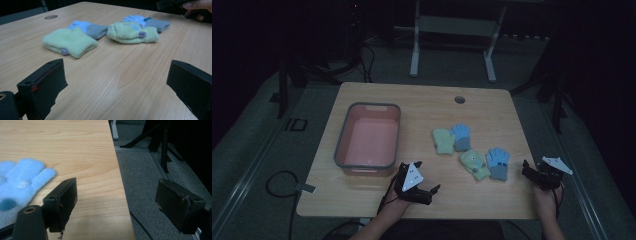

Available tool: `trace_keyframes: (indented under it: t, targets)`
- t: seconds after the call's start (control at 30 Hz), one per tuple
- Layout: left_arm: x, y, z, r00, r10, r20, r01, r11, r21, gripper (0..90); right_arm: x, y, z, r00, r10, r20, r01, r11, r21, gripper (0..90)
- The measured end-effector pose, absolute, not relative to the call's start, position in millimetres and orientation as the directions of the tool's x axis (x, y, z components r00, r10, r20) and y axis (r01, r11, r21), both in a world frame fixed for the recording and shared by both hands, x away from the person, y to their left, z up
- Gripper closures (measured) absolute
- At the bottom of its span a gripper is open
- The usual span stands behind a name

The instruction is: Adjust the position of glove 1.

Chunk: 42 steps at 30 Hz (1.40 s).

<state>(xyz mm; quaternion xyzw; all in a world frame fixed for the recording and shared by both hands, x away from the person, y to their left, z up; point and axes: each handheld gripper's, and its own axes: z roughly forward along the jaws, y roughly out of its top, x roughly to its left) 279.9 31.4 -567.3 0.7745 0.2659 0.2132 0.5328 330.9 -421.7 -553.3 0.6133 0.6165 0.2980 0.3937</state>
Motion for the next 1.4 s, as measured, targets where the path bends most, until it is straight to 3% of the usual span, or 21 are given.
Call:
trace_keyframes:
  t: [0.17,0.3,1.4]
  targets:
    - [280.6,30.0,-567.5,0.768,0.638,0.052,0.183,-0.298,0.937,2.4,332.0,-424.4,-553.1,0.078,0.992,-0.099,0.525,0.043,0.85,15.3]
    - [281.0,29.3,-567.8,0.761,0.646,0.056,0.185,-0.298,0.936,2.5,332.3,-423.8,-553.4,0.033,0.994,-0.102,0.535,0.069,0.842,12.0]
    - [277.9,31.4,-566.3,0.777,0.627,0.06,0.17,-0.3,0.939,2.4,334.5,-424.4,-553.4,0.019,0.995,-0.095,0.567,0.068,0.821,13.2]
